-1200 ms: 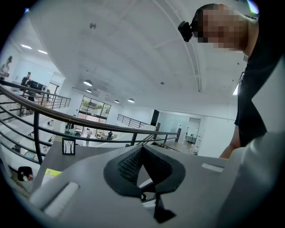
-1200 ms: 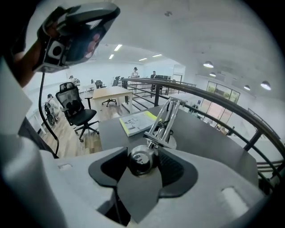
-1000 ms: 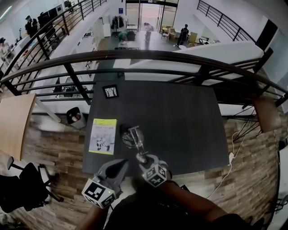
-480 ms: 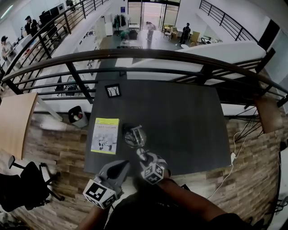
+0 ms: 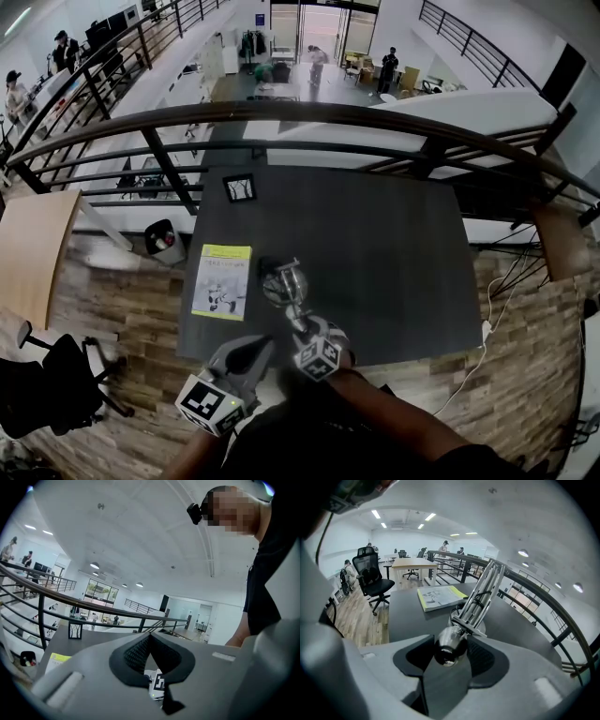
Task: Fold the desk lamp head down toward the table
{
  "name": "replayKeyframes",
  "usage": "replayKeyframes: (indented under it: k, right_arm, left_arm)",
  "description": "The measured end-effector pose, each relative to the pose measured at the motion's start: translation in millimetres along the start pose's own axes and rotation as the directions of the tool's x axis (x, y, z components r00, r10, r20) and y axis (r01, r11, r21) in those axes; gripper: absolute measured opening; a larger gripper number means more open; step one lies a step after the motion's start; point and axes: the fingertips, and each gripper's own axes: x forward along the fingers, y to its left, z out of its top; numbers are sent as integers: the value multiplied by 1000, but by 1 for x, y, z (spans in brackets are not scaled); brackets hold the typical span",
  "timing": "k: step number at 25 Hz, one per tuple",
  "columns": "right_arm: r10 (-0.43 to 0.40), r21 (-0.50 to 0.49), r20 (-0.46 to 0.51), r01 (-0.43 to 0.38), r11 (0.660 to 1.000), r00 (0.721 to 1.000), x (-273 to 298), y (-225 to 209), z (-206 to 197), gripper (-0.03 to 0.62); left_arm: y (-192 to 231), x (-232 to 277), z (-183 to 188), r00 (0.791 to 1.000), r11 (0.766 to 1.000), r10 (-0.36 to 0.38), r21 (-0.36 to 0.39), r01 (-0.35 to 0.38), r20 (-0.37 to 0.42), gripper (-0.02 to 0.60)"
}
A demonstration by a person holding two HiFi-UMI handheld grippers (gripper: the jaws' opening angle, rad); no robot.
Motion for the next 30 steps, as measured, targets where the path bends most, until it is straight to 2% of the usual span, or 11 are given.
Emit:
replayKeyframes:
  k: [5,11,13,15,17,23,26,30]
  right_arm:
    - [-22,12,7,22,1000,1000,-8,-2,3,216]
    - [-10,61,92,4,998,996,-46,-8,29,207]
    - [-1,81,128,-9,997,992,-65,-11,43,164]
    - [-3,100,177,-15,995,984,-86,-16,60,79]
    - [0,113,243,-29,993,970,-109,-22,80,8]
    - [63,164,478,-159,973,876,-180,-24,136,3]
    - [62,188,520,-185,965,852,-206,-30,139,3]
    - [90,172,562,-223,959,822,-230,-29,152,3]
  left_arm:
    - [-5,-3,4,1000,1000,-1,10,1,12,2]
    - [-17,-3,8,999,999,-25,24,24,31,2]
    - [-21,-3,12,999,999,-31,32,30,39,2]
    - [-24,-4,16,998,999,-36,42,34,52,2]
    - [-27,-3,18,997,998,-44,54,40,70,2]
    - [-41,-1,20,993,995,-74,71,68,93,2]
    - [-50,0,27,992,996,-71,70,64,103,2]
    - [-58,-3,34,990,994,-68,90,57,127,2]
